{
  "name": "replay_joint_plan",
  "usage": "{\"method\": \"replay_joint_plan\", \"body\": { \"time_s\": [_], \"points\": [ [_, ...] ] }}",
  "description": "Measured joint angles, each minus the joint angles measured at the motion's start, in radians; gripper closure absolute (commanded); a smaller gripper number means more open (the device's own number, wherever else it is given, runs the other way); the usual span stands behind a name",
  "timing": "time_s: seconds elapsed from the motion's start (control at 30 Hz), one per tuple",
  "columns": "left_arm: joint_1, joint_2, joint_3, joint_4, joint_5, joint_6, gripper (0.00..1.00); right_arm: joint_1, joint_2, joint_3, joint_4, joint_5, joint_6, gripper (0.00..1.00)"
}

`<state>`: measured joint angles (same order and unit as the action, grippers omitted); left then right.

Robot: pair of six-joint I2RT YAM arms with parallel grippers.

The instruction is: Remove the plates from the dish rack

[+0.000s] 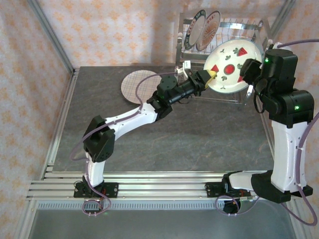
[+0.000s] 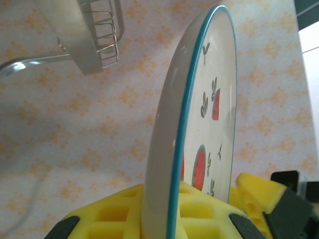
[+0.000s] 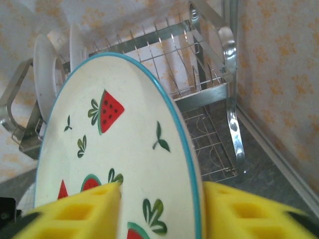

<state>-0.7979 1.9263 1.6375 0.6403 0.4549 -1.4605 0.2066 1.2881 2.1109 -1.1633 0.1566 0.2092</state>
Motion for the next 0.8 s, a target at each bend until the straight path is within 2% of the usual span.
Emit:
{"method": "replay_joint_plan", "body": {
  "time_s": [0.13,0.37,0.8],
  "points": [
    [0.002,-0.053,-0.043,-0.066,0.037,0.064,1.00,0.000,-0.006,0.001,-0.003,-0.010,0.002,0.27],
    [0.029,-0.122,-0.092,-0.188,0.092,0.157,1.00,0.000,-0.005,0.052,-0.036,-0.071,0.000,0.20],
    [0.153,-0.270,-0.151,-0.434,0.184,0.320,1.00,0.000,-0.045,0.029,-0.038,-0.377,-0.095,0.18]
  ]
}}
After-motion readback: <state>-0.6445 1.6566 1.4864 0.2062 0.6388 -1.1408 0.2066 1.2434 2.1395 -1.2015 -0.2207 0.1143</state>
